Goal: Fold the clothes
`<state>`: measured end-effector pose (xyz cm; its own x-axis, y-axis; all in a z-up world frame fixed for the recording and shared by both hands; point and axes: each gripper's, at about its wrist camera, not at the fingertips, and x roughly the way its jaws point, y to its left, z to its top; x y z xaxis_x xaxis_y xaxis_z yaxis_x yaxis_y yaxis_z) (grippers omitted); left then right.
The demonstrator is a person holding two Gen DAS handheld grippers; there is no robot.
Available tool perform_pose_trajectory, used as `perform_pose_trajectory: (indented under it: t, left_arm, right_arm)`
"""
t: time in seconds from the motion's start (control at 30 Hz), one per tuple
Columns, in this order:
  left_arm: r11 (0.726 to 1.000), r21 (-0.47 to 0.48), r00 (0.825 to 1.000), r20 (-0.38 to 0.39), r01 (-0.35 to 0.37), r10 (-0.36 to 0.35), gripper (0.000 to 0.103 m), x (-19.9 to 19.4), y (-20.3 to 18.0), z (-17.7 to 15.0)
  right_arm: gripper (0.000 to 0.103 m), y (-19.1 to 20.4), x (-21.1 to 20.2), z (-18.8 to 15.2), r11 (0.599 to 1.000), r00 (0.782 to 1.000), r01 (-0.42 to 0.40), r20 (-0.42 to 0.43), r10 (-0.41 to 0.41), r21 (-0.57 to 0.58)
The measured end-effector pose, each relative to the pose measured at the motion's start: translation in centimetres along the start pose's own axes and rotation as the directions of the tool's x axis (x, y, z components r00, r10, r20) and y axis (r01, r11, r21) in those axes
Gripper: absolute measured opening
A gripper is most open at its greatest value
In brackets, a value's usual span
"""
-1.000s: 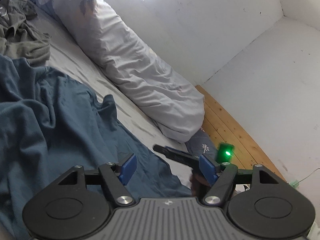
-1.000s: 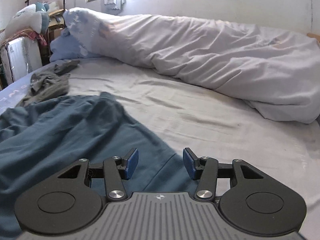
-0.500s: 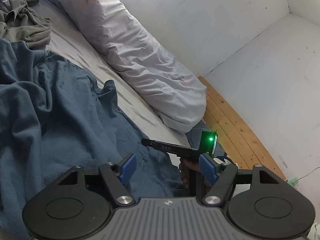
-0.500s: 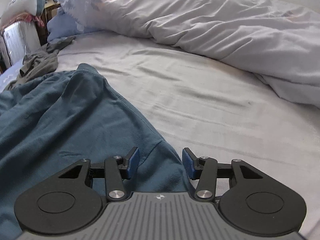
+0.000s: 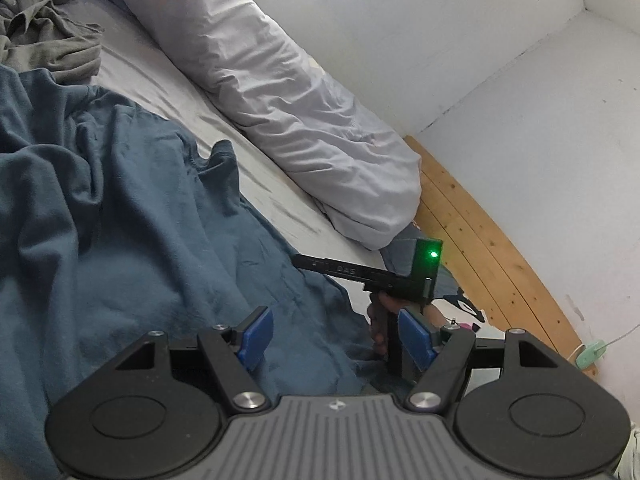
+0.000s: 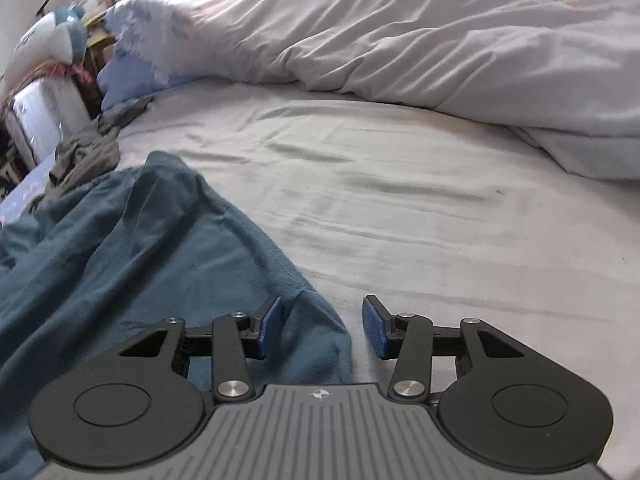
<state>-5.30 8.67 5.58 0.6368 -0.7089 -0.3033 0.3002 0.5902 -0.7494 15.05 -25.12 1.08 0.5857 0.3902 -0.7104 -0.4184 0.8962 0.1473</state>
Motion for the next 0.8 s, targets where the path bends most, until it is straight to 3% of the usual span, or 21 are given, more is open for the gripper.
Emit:
perform_pose_trajectory:
  t: [0.1, 0.2, 0.5, 0.8]
  left_arm:
    - [1.0, -0.005, 1.0, -0.004, 0.0, 0.0, 0.068, 0.2, 0.1, 0.0]
    - [1.0, -0.017, 1.0, -0.003, 0.002, -0.002, 0.068, 0.2, 0.2, 0.1]
    - [0.997, -0.075, 0.999, 0.027, 0.035, -0.033, 0.068, 0.4, 0.5, 0.6]
    - [0.976, -0.196, 0.995, 0.054, 0.095, -0.086, 0.068, 1.4, 1.0, 0.5]
  right_arm:
    - [0.017, 0.8, 0.3, -0.3, 0.999, 1.0, -0.012, 0.0, 0.012, -0.035]
    - [0.009, 1.7, 0.1, -0.7, 0.998, 1.0, 0.017, 0.019, -0.015, -0.064]
    - [0.005, 11.1, -5.0, -4.1, 0.964, 0.983, 0.126, 0.158, -0.09, -0.234]
    - [0.005, 20.9, -10.2, -7.7, 0.888, 0.944, 0.246, 0.303, -0.129, -0.388]
